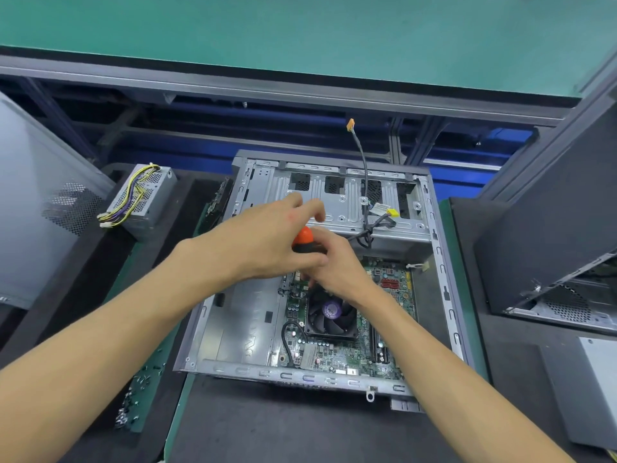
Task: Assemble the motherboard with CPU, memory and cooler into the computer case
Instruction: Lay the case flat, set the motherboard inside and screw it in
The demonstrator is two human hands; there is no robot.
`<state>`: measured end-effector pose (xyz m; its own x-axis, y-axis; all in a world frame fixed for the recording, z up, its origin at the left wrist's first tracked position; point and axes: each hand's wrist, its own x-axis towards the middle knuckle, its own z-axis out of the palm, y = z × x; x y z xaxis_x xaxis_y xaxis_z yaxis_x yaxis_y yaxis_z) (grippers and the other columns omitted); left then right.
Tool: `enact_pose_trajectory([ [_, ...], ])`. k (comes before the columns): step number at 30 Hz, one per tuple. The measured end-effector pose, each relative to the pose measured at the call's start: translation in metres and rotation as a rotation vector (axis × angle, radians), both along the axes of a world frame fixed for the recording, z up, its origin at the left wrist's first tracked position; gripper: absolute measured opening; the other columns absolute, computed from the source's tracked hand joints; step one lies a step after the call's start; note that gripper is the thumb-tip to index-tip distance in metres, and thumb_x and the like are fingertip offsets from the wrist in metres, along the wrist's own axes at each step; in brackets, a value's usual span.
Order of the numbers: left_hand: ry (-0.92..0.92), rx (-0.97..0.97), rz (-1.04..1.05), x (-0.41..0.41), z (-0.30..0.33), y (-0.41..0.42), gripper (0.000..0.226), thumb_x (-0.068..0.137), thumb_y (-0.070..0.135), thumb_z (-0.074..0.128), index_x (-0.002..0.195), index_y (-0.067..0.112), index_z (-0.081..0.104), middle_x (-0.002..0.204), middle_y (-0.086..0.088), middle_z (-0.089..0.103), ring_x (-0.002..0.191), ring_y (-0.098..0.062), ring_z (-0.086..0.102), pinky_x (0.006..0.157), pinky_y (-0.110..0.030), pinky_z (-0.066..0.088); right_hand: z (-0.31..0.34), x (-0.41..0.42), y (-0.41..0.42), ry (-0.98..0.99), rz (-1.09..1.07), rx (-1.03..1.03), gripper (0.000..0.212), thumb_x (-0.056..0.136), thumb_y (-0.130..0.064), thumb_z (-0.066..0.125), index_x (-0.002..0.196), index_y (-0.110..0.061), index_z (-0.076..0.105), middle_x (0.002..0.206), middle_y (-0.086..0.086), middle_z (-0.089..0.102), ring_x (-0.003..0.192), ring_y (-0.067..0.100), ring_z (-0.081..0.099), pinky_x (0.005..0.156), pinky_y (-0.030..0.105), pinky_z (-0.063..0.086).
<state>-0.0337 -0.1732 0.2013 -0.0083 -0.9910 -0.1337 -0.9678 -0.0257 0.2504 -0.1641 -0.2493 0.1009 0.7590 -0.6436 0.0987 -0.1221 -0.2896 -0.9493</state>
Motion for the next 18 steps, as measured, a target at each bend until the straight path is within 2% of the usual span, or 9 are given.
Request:
enact_pose_trajectory([
  [2, -0.144, -0.031, 0.076, -0.002, -0.004, -0.001, 0.056, 0.080, 0.073, 0.053, 0.110, 0.026, 0.046, 0.095, 0.003, 0.058, 0.077, -0.022, 0.060, 0.072, -0.038, 0.052, -0.001, 0.001, 0.002, -0.015, 0.016, -0.008, 0.012, 0.072, -0.043, 0.069, 0.080, -0.050, 0.063, 0.076, -0.011, 0.060, 0.067, 0.009, 0.057, 0.063, 0.027, 0.047],
  [5, -0.138, -0.016, 0.089, 0.003, -0.007, -0.003, 0.037, 0.088, 0.057, 0.059, 0.101, 0.023, 0.051, 0.081, 0.001, 0.059, 0.074, -0.023, 0.060, 0.067, -0.036, 0.051, -0.001, 0.002, 0.005, -0.052, 0.016, -0.039, 0.015, 0.073, -0.046, 0.071, 0.079, -0.055, 0.059, 0.075, -0.017, 0.056, 0.064, 0.006, 0.050, 0.061, 0.016, 0.041],
  [7, -0.027, 0.062, 0.006, 0.006, -0.003, -0.003, 0.018, 0.091, 0.037, 0.062, 0.105, 0.030, 0.053, 0.092, 0.004, 0.053, 0.079, -0.019, 0.059, 0.070, -0.034, 0.049, -0.001, 0.001, 0.003, -0.062, 0.001, -0.033, 0.017, 0.074, -0.045, 0.072, 0.081, -0.053, 0.059, 0.076, -0.014, 0.061, 0.064, 0.016, 0.057, 0.059, 0.018, 0.047],
  [9, 0.052, 0.117, -0.077, 0.008, 0.000, -0.003, 0.022, 0.090, 0.024, 0.061, 0.109, 0.034, 0.055, 0.104, 0.006, 0.047, 0.081, -0.014, 0.056, 0.073, -0.032, 0.049, -0.003, -0.001, 0.001, -0.051, -0.006, -0.028, 0.018, 0.075, -0.041, 0.072, 0.081, -0.051, 0.058, 0.073, -0.014, 0.063, 0.062, 0.020, 0.062, 0.055, 0.025, 0.052],
  [10, 0.043, 0.106, -0.073, 0.006, 0.001, -0.002, 0.024, 0.090, 0.028, 0.062, 0.112, 0.034, 0.054, 0.107, 0.006, 0.046, 0.080, -0.013, 0.055, 0.073, -0.032, 0.049, -0.005, -0.001, 0.001, -0.044, -0.003, -0.010, 0.017, 0.074, -0.039, 0.071, 0.082, -0.049, 0.059, 0.072, -0.014, 0.064, 0.060, 0.019, 0.062, 0.053, 0.028, 0.054],
  [12, -0.070, 0.028, -0.004, 0.000, -0.003, 0.000, 0.038, 0.088, 0.052, 0.061, 0.115, 0.029, 0.048, 0.103, 0.004, 0.050, 0.077, -0.016, 0.055, 0.072, -0.034, 0.050, -0.006, -0.001, 0.001, -0.027, 0.007, 0.012, 0.015, 0.072, -0.039, 0.067, 0.085, -0.043, 0.063, 0.078, -0.010, 0.065, 0.064, 0.017, 0.063, 0.056, 0.033, 0.055],
  [14, -0.151, 0.008, 0.070, -0.002, -0.005, -0.001, 0.047, 0.086, 0.063, 0.058, 0.109, 0.023, 0.047, 0.093, 0.000, 0.057, 0.078, -0.023, 0.059, 0.073, -0.038, 0.052, -0.007, 0.000, 0.001, -0.028, 0.007, -0.028, 0.013, 0.072, -0.042, 0.070, 0.084, -0.038, 0.064, 0.081, -0.007, 0.065, 0.069, 0.010, 0.060, 0.062, 0.025, 0.051],
  [16, -0.093, 0.055, 0.042, 0.000, -0.002, -0.003, 0.035, 0.089, 0.049, 0.062, 0.108, 0.023, 0.050, 0.094, -0.001, 0.057, 0.085, -0.026, 0.061, 0.078, -0.041, 0.052, -0.004, 0.000, 0.003, -0.053, 0.013, -0.006, 0.013, 0.073, -0.042, 0.072, 0.080, -0.041, 0.061, 0.075, -0.011, 0.063, 0.061, 0.003, 0.057, 0.055, 0.015, 0.046],
  [18, 0.027, 0.125, -0.039, 0.004, 0.001, -0.004, 0.022, 0.089, 0.027, 0.065, 0.109, 0.027, 0.055, 0.100, 0.004, 0.051, 0.088, -0.019, 0.058, 0.082, -0.040, 0.050, -0.004, -0.001, 0.003, -0.060, 0.024, 0.001, 0.017, 0.073, -0.041, 0.073, 0.080, -0.048, 0.060, 0.072, -0.019, 0.063, 0.055, -0.001, 0.056, 0.050, 0.013, 0.046],
])
